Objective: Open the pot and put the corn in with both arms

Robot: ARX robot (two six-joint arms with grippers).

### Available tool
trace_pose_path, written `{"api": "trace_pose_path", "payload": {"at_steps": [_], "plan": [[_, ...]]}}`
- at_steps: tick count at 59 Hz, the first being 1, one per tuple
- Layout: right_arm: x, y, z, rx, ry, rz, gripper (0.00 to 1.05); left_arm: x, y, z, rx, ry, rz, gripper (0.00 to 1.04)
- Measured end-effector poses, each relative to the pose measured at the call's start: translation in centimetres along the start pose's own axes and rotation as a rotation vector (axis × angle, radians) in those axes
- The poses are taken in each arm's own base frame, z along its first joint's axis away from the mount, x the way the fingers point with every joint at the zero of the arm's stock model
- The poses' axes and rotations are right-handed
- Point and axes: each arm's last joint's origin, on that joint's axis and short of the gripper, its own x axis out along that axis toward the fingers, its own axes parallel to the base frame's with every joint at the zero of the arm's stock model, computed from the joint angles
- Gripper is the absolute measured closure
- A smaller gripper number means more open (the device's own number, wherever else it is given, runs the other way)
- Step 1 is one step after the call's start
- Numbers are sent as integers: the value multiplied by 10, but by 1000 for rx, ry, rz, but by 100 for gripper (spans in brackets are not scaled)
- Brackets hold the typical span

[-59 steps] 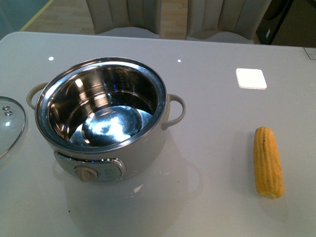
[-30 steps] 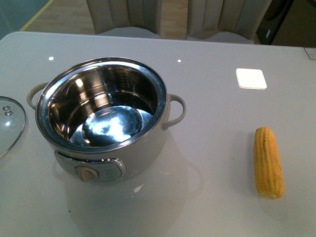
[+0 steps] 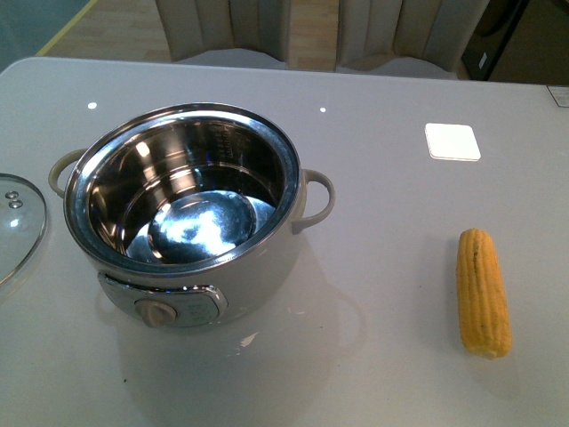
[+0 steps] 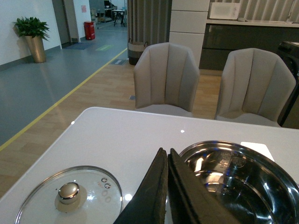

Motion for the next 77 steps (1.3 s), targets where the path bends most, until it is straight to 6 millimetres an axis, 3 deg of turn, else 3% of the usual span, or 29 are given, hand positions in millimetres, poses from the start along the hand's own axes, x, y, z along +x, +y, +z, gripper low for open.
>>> {"api": "trace_pose_path", "payload": {"at_steps": [11, 21, 42, 49, 52, 58, 69, 77], "plan": [[0, 0, 0, 0, 0, 0, 9, 0, 0, 0, 0, 0, 0, 35], [0, 0, 0, 0, 0, 0, 9, 0, 0, 0, 0, 0, 0, 6], [0, 0, 0, 0, 0, 0, 9, 0, 0, 0, 1, 1, 0, 7], [8, 3, -5, 89, 651, 139, 9, 0, 0, 0, 2, 0, -2, 7], [13, 4, -12, 100, 777, 144, 9, 0, 0, 0, 1, 0, -1, 7], [34, 9, -30, 90, 932, 155, 9, 0, 0, 0, 2, 0, 0, 7], [77, 8, -43, 107, 972, 129, 9, 0, 0, 0, 1, 0, 0, 7], [117, 3, -65, 104, 1001, 73, 9, 0, 0, 0, 1, 0, 0, 7]]}}
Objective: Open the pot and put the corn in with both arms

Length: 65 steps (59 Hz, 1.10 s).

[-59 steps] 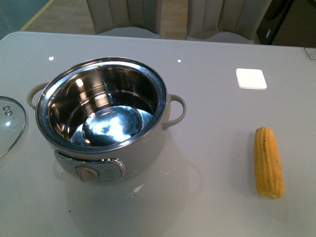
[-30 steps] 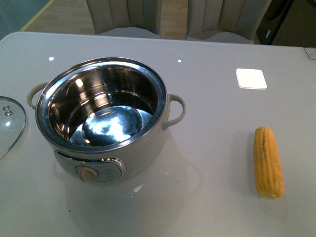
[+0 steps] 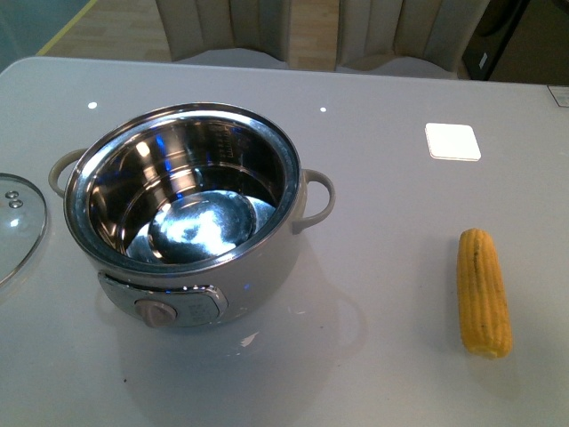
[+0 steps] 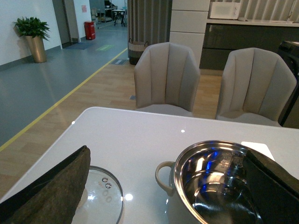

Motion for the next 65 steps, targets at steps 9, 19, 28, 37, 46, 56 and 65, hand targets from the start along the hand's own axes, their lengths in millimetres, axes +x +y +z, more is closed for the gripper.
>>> {"api": "trace_pose_path", "payload": {"at_steps": [9, 19, 28, 37, 46, 56, 65], "plan": [[43, -5, 11, 14, 56, -20, 9, 0, 0, 0, 0, 0, 0, 7], [78, -1, 18, 31, 116, -16, 9, 0, 0, 0, 0, 0, 0, 7], [97, 4, 31, 38, 120, -19, 9, 0, 0, 0, 0, 0, 0, 7], [119, 6, 32, 39, 147, -45, 9, 0, 0, 0, 0, 0, 0, 7], [138, 9, 25, 29, 188, -60, 9, 0, 0, 0, 0, 0, 0, 7], [148, 11, 16, 15, 236, -74, 28, 0, 0, 0, 0, 0, 0, 7], [149, 11, 13, 17, 258, -64, 51, 0, 0, 0, 0, 0, 0, 7]]}}
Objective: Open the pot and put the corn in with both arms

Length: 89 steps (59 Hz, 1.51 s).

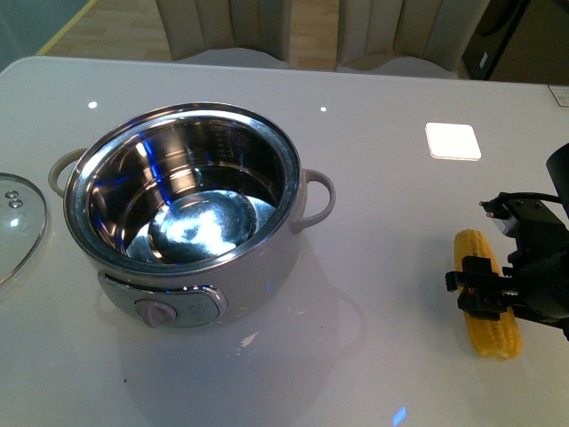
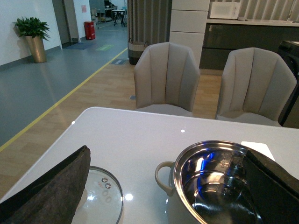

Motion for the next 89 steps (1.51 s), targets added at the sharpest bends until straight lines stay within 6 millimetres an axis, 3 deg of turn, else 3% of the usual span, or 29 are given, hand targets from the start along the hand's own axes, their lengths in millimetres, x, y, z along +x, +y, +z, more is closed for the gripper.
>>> {"api": "trace_pose_path", "payload": {"at_steps": [4, 16, 27, 36, 47, 59, 71, 89], "plan": [[0, -2, -1, 7, 7, 9, 61, 0, 0, 0, 0, 0, 0, 7], [-17, -13, -10, -38, -8, 14, 76, 0, 0, 0, 0, 0, 0, 7], [-72, -30, -3, -76, -102, 88, 82, 0, 0, 0, 0, 0, 0, 7], [-116, -27, 7, -86, -195, 175, 83, 0, 0, 0, 0, 0, 0, 7], [-164, 7, 22, -120, -313, 314, 84, 0, 0, 0, 0, 0, 0, 7], [-187, 57, 32, -153, -359, 443, 85, 0, 0, 0, 0, 0, 0, 7], [-187, 102, 37, -168, -362, 526, 85, 0, 0, 0, 0, 0, 0, 7], [-160, 153, 49, -141, -299, 576, 86, 0, 0, 0, 0, 0, 0, 7]]}}
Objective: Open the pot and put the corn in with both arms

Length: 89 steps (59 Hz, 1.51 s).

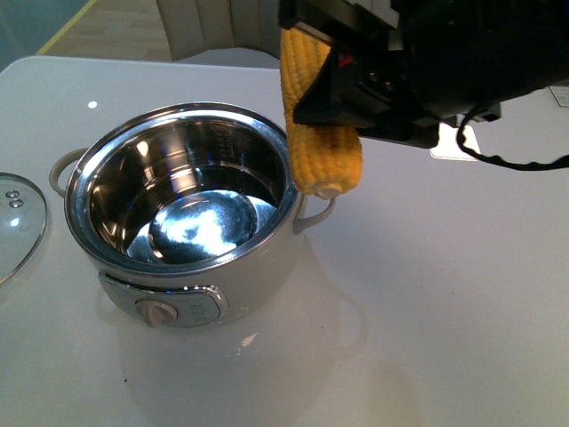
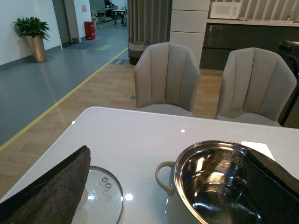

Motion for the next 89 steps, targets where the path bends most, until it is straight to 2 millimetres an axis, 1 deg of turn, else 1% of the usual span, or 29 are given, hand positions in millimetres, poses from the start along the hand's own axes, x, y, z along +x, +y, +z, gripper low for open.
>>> {"api": "trace_pose_path", "payload": {"at_steps": [7, 14, 56, 63, 72, 80, 89], "plan": [[15, 6, 4, 29, 10, 9, 87, 0, 0, 0, 0, 0, 0, 7], [21, 8, 3, 46, 19, 12, 87, 0, 0, 0, 0, 0, 0, 7], [21, 8, 3, 53, 20, 11, 90, 0, 0, 0, 0, 0, 0, 7], [21, 7, 2, 97, 47, 30, 90, 0, 0, 0, 0, 0, 0, 7], [19, 2, 4, 125, 52, 28, 90, 0, 0, 0, 0, 0, 0, 7], [14, -12, 11, 176, 30, 10, 90, 0, 0, 0, 0, 0, 0, 7], [14, -10, 10, 169, 36, 11, 90, 0, 0, 0, 0, 0, 0, 7]]}}
